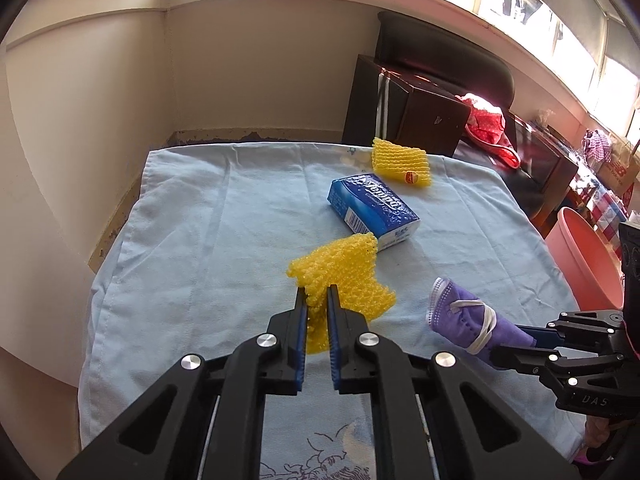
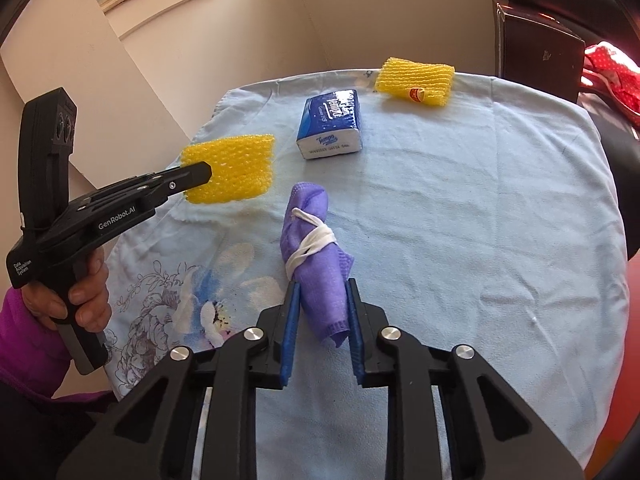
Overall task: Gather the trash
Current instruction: 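Grasp the yellow foam net with the left gripper while the right grasps the purple cloth, then carry the foam net and purple cloth over the basin and open both grippers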
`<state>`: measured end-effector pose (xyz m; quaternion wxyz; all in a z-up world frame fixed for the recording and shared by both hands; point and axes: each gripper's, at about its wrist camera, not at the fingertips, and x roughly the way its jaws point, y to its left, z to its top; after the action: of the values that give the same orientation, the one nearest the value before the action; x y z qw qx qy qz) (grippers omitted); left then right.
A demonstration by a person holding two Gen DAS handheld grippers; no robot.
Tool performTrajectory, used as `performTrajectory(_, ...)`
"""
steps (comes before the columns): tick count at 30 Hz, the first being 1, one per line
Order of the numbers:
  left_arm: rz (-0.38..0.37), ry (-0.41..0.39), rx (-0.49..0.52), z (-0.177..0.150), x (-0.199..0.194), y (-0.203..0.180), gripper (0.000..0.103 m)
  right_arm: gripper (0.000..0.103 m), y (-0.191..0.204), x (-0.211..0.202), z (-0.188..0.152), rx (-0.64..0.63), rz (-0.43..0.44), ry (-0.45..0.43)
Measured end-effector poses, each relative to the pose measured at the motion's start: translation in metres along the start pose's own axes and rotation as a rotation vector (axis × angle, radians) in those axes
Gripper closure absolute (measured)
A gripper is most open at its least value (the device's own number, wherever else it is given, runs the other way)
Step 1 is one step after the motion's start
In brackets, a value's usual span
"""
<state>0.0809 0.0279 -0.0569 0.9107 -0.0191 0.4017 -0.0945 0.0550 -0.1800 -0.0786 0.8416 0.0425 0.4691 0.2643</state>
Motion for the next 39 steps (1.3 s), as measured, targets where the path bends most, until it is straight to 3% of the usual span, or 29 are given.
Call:
performTrajectory(16,-0.111,-0.097,0.081,0.019,-0.029,-0.072,0.095,0.081,-0.023,-0.066,-0.010,0.088,-0.120,-0.191)
performTrajectory(39,-0.331,-0.135,0.316,0.040,-0.036,-0.237,0.095,0.081,-0.124,-0.184,-0.068,0.379,-0.385,-0.425)
